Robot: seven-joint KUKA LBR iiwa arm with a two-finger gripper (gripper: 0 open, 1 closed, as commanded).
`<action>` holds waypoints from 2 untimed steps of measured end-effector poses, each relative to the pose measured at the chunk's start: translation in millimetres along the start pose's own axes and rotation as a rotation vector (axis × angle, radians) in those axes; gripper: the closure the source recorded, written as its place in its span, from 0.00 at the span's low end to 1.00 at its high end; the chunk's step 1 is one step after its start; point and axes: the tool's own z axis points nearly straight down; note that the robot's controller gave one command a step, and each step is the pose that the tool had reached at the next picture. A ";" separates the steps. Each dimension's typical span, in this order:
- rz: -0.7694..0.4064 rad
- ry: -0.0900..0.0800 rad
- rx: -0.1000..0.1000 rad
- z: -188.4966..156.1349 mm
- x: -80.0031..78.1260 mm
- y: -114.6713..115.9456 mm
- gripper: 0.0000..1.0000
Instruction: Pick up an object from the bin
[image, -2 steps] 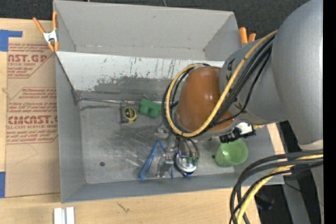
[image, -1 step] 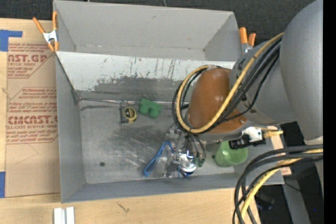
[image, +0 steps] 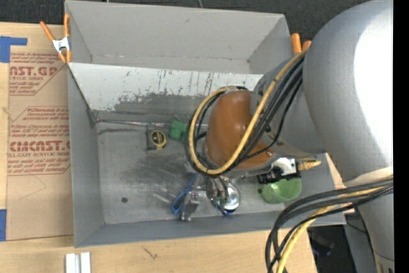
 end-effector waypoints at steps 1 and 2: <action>0.102 0.004 -0.007 -0.2 -4.8 -18.0 0.00; 0.104 0.001 -0.006 -1.8 -6.2 -19.3 1.00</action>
Offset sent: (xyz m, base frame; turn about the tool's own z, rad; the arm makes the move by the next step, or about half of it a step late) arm -0.0011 -0.0224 -0.0023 0.1059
